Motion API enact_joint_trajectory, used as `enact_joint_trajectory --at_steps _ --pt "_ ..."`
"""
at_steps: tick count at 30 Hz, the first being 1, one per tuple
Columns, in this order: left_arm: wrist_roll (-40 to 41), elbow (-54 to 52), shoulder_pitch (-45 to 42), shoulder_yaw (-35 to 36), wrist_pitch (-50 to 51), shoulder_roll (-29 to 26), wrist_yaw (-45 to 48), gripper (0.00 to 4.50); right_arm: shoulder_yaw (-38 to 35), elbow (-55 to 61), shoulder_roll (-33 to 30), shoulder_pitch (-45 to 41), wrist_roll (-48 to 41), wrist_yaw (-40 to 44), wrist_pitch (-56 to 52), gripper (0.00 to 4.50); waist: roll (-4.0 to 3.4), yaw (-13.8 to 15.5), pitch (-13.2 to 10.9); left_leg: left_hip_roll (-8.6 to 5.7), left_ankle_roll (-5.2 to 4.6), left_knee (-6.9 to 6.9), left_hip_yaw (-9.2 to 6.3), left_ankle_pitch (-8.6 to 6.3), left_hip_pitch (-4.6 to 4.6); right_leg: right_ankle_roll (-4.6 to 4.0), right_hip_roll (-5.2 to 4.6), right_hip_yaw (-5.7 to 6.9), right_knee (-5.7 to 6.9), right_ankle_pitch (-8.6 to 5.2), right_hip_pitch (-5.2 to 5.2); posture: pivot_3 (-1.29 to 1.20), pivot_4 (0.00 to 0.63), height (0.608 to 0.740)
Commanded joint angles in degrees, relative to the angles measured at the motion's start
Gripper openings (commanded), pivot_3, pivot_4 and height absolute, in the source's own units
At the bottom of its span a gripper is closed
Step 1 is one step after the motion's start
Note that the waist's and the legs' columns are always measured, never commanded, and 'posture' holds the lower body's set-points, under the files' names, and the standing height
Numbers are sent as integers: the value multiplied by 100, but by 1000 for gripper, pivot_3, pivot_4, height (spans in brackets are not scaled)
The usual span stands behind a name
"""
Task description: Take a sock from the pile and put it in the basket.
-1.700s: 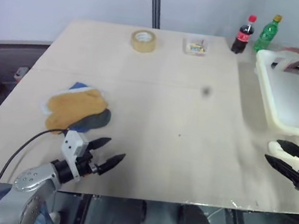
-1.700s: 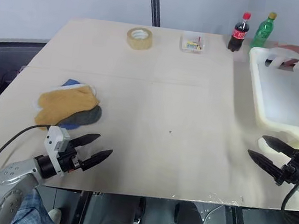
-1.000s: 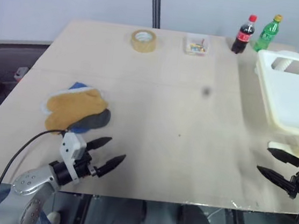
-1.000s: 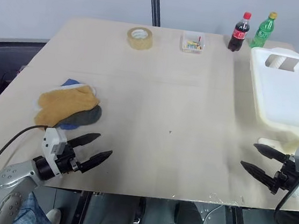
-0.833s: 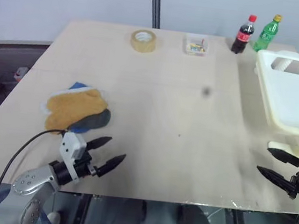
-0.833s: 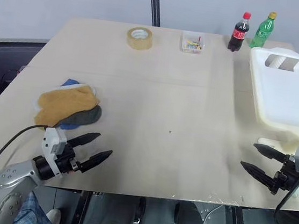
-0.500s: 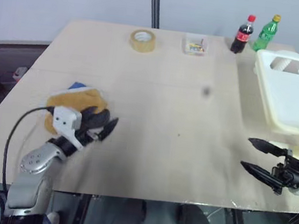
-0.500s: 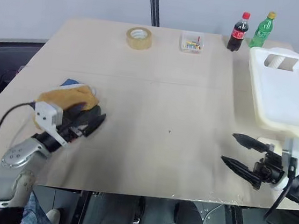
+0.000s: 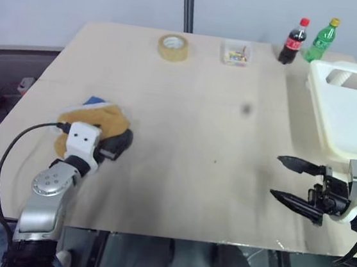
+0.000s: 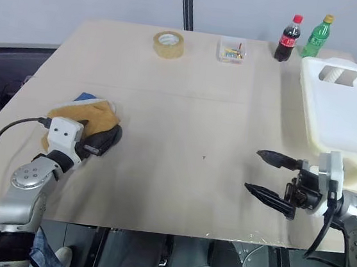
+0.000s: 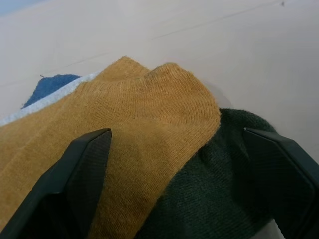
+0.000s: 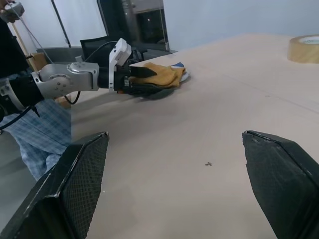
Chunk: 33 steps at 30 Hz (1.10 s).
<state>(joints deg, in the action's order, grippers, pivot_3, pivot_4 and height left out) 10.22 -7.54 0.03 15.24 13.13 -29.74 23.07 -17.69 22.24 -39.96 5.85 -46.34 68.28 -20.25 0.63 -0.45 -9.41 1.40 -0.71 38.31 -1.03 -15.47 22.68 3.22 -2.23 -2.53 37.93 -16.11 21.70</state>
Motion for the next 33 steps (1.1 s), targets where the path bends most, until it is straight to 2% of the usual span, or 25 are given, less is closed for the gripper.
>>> enact_joint_trajectory --at_steps 1,2,3,5,6,8,16,20,33 --pt "-102 27 -117 138 -234 -66 -114 3299 -4 86 88 89 47 -4 173 4500 0 -1 0 0 0 0 0 0 0 0 0 0 0 0 0 0 150 740" --pt "-105 41 -149 147 -281 -64 -119 2698 -1 93 126 118 59 -27 195 4500 0 -1 0 0 0 0 -1 0 0 0 -1 1 1 0 0 0 150 740" --pt "-101 51 -177 162 -301 -54 -138 2447 1 96 154 140 76 -45 212 4500 0 -3 0 0 0 0 0 0 0 0 -1 1 0 0 0 0 150 740" --pt "-133 97 -213 158 -372 -74 -136 1470 16 79 188 184 147 -38 276 4500 0 -2 0 -1 0 0 -1 0 1 0 -2 2 0 0 0 0 150 740" --pt "-148 122 -223 154 -404 -84 -123 839 24 74 204 205 176 -34 305 4500 0 -3 0 -2 0 0 -1 0 1 0 -3 1 0 0 0 0 150 740" --pt "-114 132 -265 163 -490 -69 -84 20 23 83 229 242 199 -41 334 4500 0 -4 0 -3 0 0 -1 0 2 0 -4 1 0 0 0 0 150 740" --pt "113 -91 -391 -225 -237 112 191 20 47 39 274 244 294 -108 442 4500 0 3 0 -5 0 1 -5 0 2 0 -4 5 2 0 -1 0 150 740" --pt "180 -295 -631 -860 208 355 392 20 47 25 270 203 302 -139 447 4500 0 26 0 -9 0 2 -8 0 3 1 -6 8 2 0 -2 0 150 740" --pt "-51 275 -1711 -3098 667 1598 1153 20 -32 118 258 154 309 -378 422 4500 0 24 0 -24 0 7 -12 1 4 2 2 9 6 1 -4 0 150 740"
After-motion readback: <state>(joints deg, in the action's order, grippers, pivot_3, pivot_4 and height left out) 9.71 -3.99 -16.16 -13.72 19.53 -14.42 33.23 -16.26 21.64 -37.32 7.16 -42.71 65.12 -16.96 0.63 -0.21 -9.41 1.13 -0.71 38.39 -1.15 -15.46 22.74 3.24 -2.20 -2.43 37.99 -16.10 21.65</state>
